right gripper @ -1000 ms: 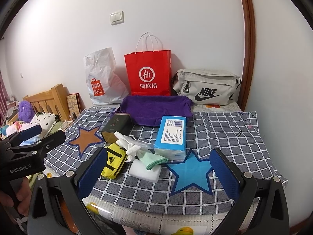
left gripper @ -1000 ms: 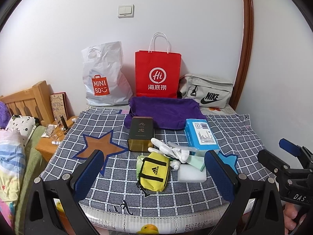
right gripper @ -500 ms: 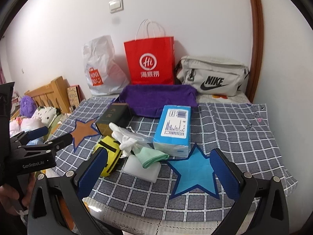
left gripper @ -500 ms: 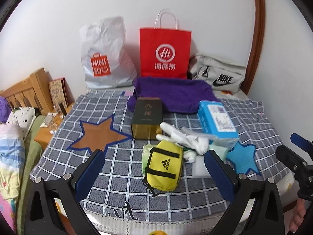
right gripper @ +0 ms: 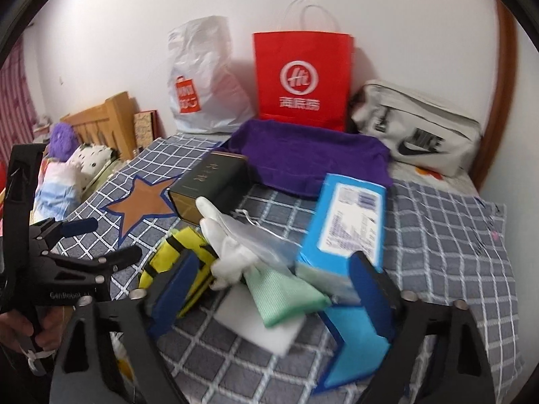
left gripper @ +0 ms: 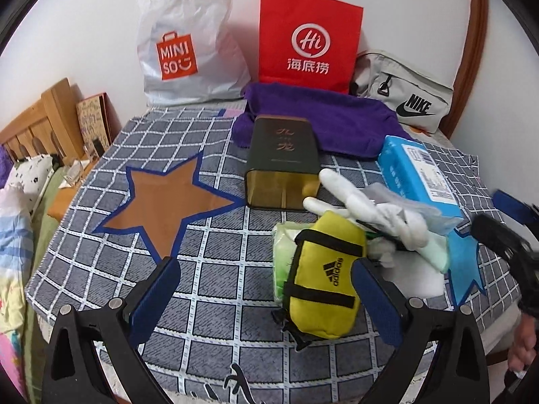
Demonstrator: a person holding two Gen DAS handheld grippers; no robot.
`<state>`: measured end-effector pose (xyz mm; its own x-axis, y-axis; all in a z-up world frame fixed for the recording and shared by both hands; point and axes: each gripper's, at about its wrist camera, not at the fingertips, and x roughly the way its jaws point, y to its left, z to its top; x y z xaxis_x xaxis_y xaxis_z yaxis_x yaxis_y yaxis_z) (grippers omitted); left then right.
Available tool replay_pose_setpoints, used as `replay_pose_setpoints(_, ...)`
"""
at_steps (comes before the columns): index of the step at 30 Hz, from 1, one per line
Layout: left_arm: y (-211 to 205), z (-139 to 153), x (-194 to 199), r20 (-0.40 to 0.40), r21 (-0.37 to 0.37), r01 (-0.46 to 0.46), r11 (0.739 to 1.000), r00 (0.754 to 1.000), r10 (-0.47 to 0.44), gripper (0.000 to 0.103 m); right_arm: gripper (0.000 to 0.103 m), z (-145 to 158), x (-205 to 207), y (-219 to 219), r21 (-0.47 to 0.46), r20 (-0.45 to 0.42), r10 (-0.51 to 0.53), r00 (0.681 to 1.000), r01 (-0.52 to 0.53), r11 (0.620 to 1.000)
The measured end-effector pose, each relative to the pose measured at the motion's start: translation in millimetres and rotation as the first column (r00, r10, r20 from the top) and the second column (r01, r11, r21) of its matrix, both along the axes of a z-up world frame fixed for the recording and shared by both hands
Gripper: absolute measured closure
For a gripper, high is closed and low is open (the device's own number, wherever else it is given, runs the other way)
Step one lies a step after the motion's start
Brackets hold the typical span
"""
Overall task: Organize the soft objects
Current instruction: 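Grasp the clear mesh drawstring bag with the right tool while the left tool approaches the yellow pouch, then grasp the yellow Adidas pouch with the left tool while the right tool lifts the mesh bag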
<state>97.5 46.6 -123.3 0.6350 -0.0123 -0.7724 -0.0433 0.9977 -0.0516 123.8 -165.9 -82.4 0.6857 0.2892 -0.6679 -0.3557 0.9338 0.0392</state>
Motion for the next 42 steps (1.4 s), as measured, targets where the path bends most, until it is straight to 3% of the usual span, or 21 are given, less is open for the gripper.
replay_pose_setpoints(11, 7, -18, 17, -0.022, -0.063, 0.048, 0.997, 0.999, -0.049, 0.002, 0.038, -33, 58, 45, -0.043, -0.099, 0.093, 0.991, -0.098, 0.994)
replay_pose_setpoints(13, 7, -21, 19, -0.027, -0.071, 0.057, 0.996, 0.998, -0.059, 0.002, 0.058, -40, 65, 51, -0.06, -0.136, 0.115, 0.984, -0.124, 0.99)
replay_pose_setpoints(14, 8, -22, 20, -0.028, -0.074, 0.058, 0.996, 0.998, -0.06, 0.002, 0.076, -43, 68, 52, -0.063, -0.149, 0.125, 0.981, -0.135, 0.989)
replay_pose_setpoints(16, 9, -24, 22, -0.031, -0.081, 0.06, 0.995, 0.998, -0.063, 0.002, 0.09, -47, 73, 54, -0.061, -0.181, 0.138, 0.974, -0.151, 0.987)
replay_pose_setpoints(23, 17, -28, 26, -0.037, -0.11, 0.05, 0.993, 0.998, -0.054, 0.002, 0.091, -14, 65, 30, 0.062, -0.078, 0.116, 0.99, -0.112, 0.992)
replay_pose_setpoints(33, -3, -30, 20, -0.036, -0.105, 0.109, 0.989, 0.993, -0.113, 0.002, 0.092, 14, 22, -24, 0.125, 0.0, 0.031, 1.0, -0.031, 0.992)
replay_pose_setpoints(42, -39, -44, 21, -0.088, 0.022, 0.168, 0.986, 0.982, -0.165, 0.002, 0.094, -2, -21, -78, 0.14, -0.008, -0.044, 0.999, 0.044, 0.989)
